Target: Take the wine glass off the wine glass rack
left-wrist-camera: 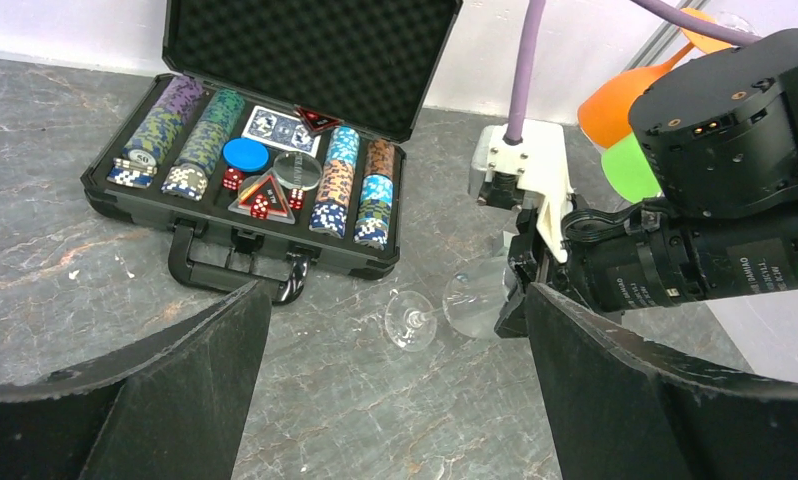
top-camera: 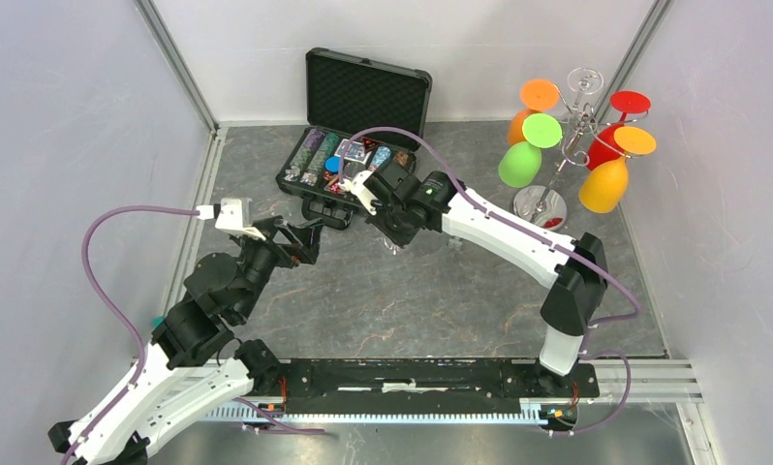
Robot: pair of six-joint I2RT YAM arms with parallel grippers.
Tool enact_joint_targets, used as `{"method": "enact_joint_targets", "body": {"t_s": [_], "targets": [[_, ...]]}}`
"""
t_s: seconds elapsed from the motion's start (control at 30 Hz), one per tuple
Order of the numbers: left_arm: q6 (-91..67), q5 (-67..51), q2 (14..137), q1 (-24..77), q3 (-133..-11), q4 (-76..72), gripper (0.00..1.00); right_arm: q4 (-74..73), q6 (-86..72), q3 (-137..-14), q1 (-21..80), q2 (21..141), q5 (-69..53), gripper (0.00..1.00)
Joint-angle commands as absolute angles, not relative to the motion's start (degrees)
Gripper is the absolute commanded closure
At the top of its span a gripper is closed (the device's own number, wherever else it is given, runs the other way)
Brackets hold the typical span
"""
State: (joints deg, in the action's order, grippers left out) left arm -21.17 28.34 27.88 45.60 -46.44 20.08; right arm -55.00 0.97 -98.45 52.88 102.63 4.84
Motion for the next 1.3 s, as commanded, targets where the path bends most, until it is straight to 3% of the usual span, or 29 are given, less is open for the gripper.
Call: {"method": "enact_joint_targets", "body": {"t_s": [0.0, 0.47, 1.27], "targets": [[-19.1, 28.4, 28.1, 45.8, -46.4, 19.6, 0.00, -57.0, 2.8, -102.1, 53.3, 104.1, 6.4, 0.93], [-19.4, 28.2, 28.7, 45.8, -46.1, 19.6, 0.00, -62.5, 5.8, -101.1, 51.5, 102.5, 9.9, 0.91], [-20.1, 24.2, 30.4, 45.8, -47.9, 20.1, 0.00, -54.1, 6.6, -106.8, 47.1, 98.1, 6.0, 0.41]]}}
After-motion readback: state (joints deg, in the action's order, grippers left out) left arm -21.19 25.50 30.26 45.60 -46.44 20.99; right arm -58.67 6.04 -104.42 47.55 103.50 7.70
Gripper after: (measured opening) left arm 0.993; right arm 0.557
